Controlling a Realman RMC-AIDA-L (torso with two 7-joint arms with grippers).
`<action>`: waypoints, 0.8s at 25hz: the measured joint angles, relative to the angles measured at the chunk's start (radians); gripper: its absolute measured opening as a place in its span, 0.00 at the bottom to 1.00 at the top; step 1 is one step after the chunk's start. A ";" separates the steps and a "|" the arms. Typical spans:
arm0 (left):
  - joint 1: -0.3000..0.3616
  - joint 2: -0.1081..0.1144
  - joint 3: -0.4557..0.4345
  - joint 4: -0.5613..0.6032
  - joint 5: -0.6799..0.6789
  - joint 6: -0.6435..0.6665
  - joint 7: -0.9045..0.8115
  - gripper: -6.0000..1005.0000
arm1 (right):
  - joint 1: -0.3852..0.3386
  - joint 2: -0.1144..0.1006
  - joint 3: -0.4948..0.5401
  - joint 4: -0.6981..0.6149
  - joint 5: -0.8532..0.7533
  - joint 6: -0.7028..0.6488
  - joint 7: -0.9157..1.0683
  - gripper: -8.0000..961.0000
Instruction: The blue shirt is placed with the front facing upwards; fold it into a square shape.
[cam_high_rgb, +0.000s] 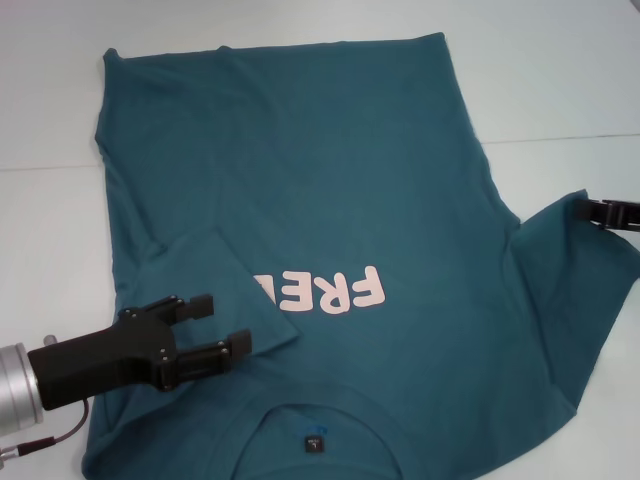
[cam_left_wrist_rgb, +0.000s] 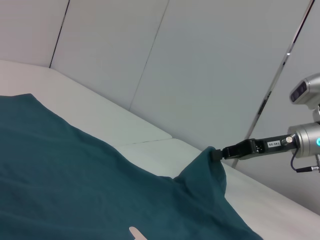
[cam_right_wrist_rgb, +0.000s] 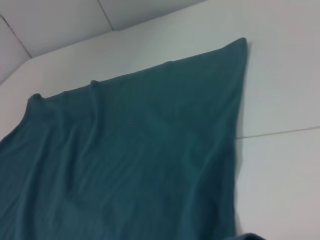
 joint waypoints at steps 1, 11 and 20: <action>0.000 0.000 0.000 0.000 0.000 -0.001 0.000 0.88 | 0.002 0.002 0.000 0.000 0.000 0.001 -0.001 0.02; -0.001 0.000 0.002 0.000 0.000 -0.006 0.000 0.88 | 0.009 0.000 -0.001 -0.001 0.000 -0.010 -0.002 0.02; -0.003 0.000 0.003 0.000 0.000 -0.005 0.000 0.88 | 0.004 -0.014 0.007 -0.002 0.006 -0.156 0.018 0.02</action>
